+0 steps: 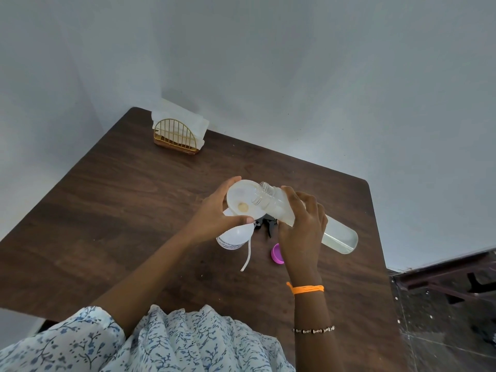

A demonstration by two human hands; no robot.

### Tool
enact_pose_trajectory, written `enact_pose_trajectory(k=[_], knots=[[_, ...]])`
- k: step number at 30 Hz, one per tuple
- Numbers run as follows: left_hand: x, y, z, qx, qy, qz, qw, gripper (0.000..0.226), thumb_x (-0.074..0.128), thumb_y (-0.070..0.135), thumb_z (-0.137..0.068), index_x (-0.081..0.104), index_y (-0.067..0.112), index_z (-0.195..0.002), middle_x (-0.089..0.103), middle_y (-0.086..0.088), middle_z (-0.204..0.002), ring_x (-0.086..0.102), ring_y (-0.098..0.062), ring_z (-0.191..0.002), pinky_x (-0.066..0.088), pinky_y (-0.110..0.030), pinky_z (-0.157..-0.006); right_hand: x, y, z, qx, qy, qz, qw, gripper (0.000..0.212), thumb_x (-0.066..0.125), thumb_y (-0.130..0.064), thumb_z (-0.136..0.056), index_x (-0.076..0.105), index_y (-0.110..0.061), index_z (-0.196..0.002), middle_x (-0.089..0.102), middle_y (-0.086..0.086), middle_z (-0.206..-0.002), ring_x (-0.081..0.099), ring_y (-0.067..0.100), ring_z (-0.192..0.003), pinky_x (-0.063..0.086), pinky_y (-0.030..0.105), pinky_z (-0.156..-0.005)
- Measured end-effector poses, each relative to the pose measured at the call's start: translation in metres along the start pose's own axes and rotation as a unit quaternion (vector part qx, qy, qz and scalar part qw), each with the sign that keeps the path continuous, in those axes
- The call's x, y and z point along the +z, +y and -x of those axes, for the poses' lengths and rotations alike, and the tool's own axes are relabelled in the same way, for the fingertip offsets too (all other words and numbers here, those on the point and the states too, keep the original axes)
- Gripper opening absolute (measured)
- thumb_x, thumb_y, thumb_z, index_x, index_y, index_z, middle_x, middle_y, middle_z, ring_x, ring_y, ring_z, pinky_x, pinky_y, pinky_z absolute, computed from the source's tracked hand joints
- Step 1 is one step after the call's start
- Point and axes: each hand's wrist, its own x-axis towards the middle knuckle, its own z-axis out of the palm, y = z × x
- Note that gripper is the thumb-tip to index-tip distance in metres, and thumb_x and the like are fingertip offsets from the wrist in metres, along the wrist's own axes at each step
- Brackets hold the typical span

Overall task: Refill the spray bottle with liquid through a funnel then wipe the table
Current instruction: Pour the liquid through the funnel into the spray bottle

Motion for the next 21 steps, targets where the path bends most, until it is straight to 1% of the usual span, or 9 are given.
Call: enact_pose_trajectory(k=[3, 8, 14, 21], knots=[[0.0002, 0.0010, 0.0009, -0.002, 0.001, -0.001, 1.000, 0.094, 0.078, 0.039, -0.062, 0.027, 0.033, -0.140, 0.043, 0.008, -0.139, 0.044, -0.012, -0.124, 0.042, -0.036, -0.103, -0.0001, 0.0000, 0.0000, 0.002, -0.003, 0.002, 1.000, 0.061, 0.075, 0.002, -0.066, 0.059, -0.019, -0.121, 0.059, 0.010, -0.117, 0.050, 0.030, -0.111, 0.035, 0.045, -0.101], [0.0001, 0.0014, 0.0004, 0.003, 0.005, -0.007, 1.000, 0.089, 0.080, 0.028, -0.069, 0.027, 0.031, -0.141, 0.042, 0.007, -0.139, 0.043, -0.011, -0.124, 0.041, -0.033, -0.102, 0.0009, -0.0018, -0.0010, 0.005, -0.003, 0.004, 1.000, 0.060, 0.075, 0.002, -0.067, 0.059, -0.019, -0.121, 0.058, 0.010, -0.118, 0.049, 0.031, -0.113, 0.034, 0.045, -0.102], [-0.0004, 0.0026, 0.0012, 0.005, 0.004, -0.016, 1.000, 0.088, 0.079, 0.028, -0.071, 0.026, 0.029, -0.141, 0.041, 0.005, -0.142, 0.041, -0.013, -0.126, 0.040, -0.034, -0.103, 0.0015, -0.0038, -0.0020, 0.010, -0.008, -0.001, 1.000, 0.059, 0.075, 0.001, -0.068, 0.060, -0.018, -0.121, 0.058, 0.011, -0.120, 0.048, 0.032, -0.115, 0.032, 0.045, -0.104], [0.0001, 0.0038, 0.0017, 0.009, 0.008, -0.024, 1.000, 0.088, 0.079, 0.028, -0.071, 0.026, 0.029, -0.142, 0.040, 0.005, -0.142, 0.038, -0.005, -0.119, 0.037, -0.026, -0.095, 0.0026, -0.0065, -0.0038, 0.007, -0.008, 0.004, 1.000, 0.059, 0.074, 0.002, -0.068, 0.059, -0.019, -0.121, 0.058, 0.010, -0.121, 0.048, 0.031, -0.116, 0.030, 0.045, -0.105]])
